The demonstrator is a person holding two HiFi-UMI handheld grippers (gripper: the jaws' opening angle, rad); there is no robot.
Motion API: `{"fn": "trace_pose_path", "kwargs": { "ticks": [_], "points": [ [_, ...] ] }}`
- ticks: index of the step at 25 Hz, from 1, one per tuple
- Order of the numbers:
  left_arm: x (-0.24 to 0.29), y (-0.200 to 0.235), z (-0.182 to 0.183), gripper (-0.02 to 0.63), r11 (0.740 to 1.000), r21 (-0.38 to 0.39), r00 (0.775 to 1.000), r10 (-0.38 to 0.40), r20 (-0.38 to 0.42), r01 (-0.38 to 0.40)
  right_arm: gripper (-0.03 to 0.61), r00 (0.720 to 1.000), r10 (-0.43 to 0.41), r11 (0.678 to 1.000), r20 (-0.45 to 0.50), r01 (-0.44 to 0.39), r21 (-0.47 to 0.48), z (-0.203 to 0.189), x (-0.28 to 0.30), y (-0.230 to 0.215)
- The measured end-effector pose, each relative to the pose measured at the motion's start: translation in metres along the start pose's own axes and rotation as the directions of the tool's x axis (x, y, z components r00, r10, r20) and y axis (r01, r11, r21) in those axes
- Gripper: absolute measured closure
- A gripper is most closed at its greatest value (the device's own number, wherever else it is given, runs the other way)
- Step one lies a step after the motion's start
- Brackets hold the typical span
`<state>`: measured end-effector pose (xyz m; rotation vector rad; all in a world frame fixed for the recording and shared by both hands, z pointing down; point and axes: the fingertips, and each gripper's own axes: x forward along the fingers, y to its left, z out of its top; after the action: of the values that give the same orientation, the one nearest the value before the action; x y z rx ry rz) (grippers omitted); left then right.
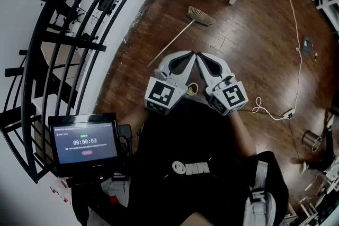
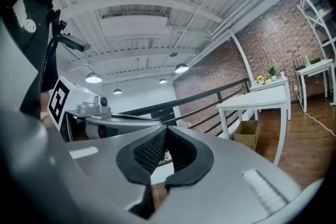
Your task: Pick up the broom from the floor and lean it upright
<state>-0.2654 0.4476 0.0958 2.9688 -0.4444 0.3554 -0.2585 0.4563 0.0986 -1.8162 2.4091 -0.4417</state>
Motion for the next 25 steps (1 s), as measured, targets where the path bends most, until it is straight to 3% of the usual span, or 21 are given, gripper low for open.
{"fn": "trace_pose_path", "kwargs": {
  "ticks": [5, 7, 9, 12, 14, 15, 16, 18, 19, 21, 23, 25],
  "points": [
    [-0.009, 0.033, -0.018, 0.595, 0.999, -0.039, 0.999, 0.025, -0.028, -0.027, 0.575, 0.994, 0.06, 0.998, -0.086, -0.063, -0.024, -0.032, 0.029, 0.01],
    [-0.015, 0.066, -0.041, 0.595, 0.996, -0.075, 0.996, 0.048, -0.069, -0.054, 0.575, 0.979, 0.103, 0.991, -0.176, -0.117, -0.071, -0.05, 0.06, 0.015],
    [-0.026, 0.107, -0.076, 0.595, 0.986, -0.128, 0.987, 0.088, -0.133, -0.105, 0.574, 0.939, 0.138, 0.967, -0.315, -0.196, -0.161, -0.073, 0.097, 0.019],
    [-0.048, 0.166, -0.128, 0.595, 0.961, -0.202, 0.967, 0.147, -0.207, -0.189, 0.574, 0.852, 0.158, 0.895, -0.498, -0.337, -0.293, -0.119, 0.147, 0.013],
    [-0.065, 0.202, -0.165, 0.595, 0.939, -0.243, 0.948, 0.176, -0.264, -0.242, 0.574, 0.768, 0.145, 0.838, -0.623, -0.431, -0.336, -0.165, 0.179, 0.002],
    [-0.072, 0.219, -0.187, 0.595, 0.925, -0.265, 0.934, 0.189, -0.304, -0.274, 0.572, 0.713, 0.134, 0.804, -0.688, -0.484, -0.345, -0.194, 0.196, -0.007],
    [-0.079, 0.234, -0.21, 0.595, 0.905, -0.291, 0.915, 0.202, -0.348, -0.311, 0.545, 0.647, 0.127, 0.76, -0.752, -0.55, -0.345, -0.226, 0.212, -0.015],
    [-0.091, 0.253, -0.256, 0.595, 0.853, -0.356, 0.878, 0.213, -0.429, -0.381, 0.356, 0.488, 0.117, 0.649, -0.865, -0.697, -0.306, -0.299, 0.241, -0.027],
    [-0.097, 0.256, -0.28, 0.595, 0.826, -0.388, 0.861, 0.209, -0.463, -0.409, 0.333, 0.413, 0.112, 0.598, -0.904, -0.755, -0.271, -0.339, 0.252, -0.032],
    [-0.103, 0.255, -0.331, 0.595, 0.777, -0.436, 0.828, 0.186, -0.529, -0.453, 0.333, 0.292, 0.08, 0.52, -0.953, -0.828, -0.209, -0.421, 0.27, -0.05],
    [-0.096, 0.258, -0.382, 0.595, 0.744, -0.458, 0.799, 0.166, -0.579, -0.487, 0.329, 0.204, 0.0, 0.456, -0.979, -0.871, -0.181, -0.504, 0.288, -0.086],
    [-0.088, 0.267, -0.429, 0.595, 0.719, -0.47, 0.781, 0.162, -0.603, -0.512, 0.316, 0.156, -0.073, 0.409, -0.985, -0.896, -0.172, -0.58, 0.31, -0.122]
  ]
}}
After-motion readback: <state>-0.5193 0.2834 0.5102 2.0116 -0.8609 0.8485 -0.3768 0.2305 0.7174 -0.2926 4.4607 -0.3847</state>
